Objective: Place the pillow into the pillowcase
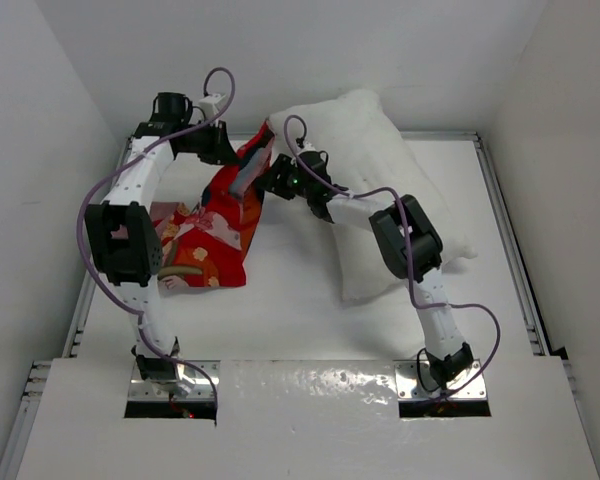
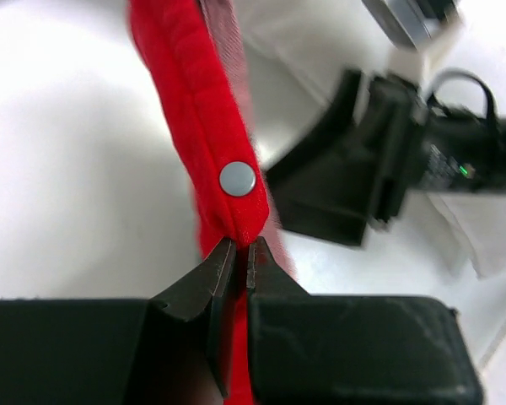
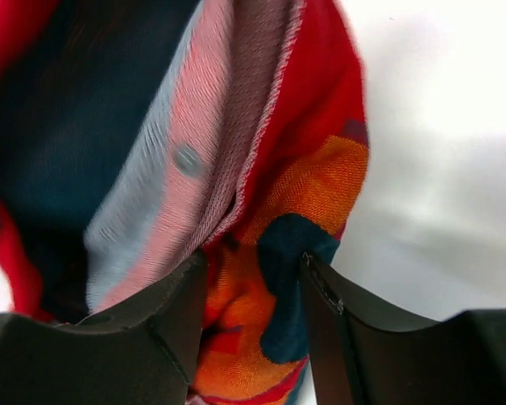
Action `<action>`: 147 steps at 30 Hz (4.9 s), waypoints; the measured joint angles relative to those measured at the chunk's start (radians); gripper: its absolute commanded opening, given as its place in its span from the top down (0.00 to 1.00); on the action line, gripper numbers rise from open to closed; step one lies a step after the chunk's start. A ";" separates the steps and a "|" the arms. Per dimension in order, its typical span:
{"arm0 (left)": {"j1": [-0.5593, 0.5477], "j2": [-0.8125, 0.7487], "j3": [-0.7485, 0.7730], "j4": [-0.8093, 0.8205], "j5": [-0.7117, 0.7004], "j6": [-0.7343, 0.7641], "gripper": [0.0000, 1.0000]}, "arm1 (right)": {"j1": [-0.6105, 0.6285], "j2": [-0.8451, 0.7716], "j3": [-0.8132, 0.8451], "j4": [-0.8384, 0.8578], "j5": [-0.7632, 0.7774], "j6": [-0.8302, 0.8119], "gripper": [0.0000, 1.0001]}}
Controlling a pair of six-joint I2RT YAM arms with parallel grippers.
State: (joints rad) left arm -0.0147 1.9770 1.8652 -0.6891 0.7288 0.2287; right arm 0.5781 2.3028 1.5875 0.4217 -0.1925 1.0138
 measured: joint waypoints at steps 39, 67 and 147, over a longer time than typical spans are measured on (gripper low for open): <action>-0.013 0.023 0.054 -0.161 -0.051 0.054 1.00 | 0.064 -0.093 -0.069 0.184 -0.079 -0.023 0.47; -0.013 0.023 0.054 -0.184 -0.044 0.059 1.00 | 0.103 -0.043 -0.055 0.017 0.044 -0.008 0.40; 0.099 -0.027 -0.032 -0.041 -0.246 -0.003 1.00 | -0.209 -0.156 0.422 -0.683 0.269 -0.737 0.01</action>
State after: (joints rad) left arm 0.0845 1.9499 1.8328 -0.7303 0.4831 0.2253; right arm 0.3695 2.1464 2.0098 -0.2611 0.0769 0.2771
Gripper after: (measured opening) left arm 0.038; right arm 0.986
